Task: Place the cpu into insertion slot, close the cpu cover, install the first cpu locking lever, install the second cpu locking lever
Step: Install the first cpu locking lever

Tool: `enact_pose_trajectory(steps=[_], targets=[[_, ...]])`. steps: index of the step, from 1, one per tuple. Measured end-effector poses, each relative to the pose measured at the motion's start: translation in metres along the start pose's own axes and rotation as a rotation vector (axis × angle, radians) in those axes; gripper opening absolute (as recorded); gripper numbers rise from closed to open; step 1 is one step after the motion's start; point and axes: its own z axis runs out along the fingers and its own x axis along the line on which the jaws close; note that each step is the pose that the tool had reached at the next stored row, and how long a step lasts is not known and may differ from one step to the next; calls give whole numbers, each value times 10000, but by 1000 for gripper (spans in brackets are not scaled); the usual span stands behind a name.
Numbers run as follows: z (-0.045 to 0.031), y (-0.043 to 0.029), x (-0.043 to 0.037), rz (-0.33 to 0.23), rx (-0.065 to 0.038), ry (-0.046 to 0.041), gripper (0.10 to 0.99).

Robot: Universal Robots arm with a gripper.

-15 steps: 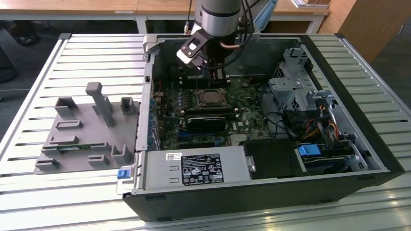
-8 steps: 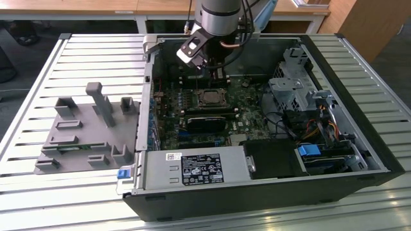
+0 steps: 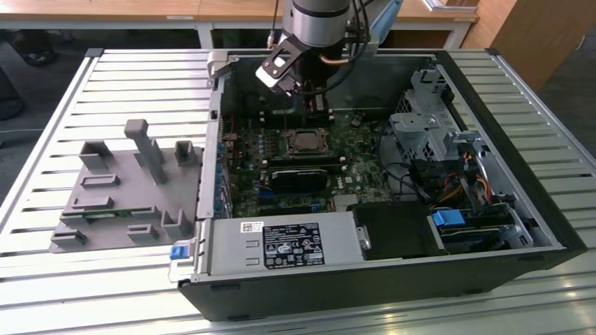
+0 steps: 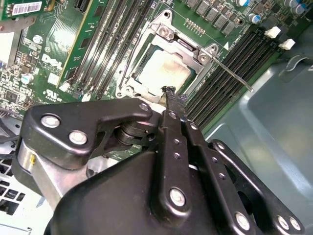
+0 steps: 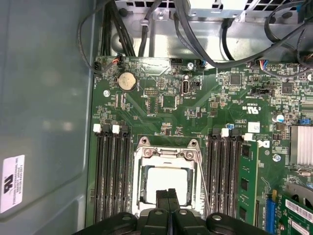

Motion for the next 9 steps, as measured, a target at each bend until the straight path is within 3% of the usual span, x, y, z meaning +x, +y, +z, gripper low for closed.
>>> enact_pose_trajectory(steps=[9], targets=[[-133,5,6,-7,0,-4,106]])
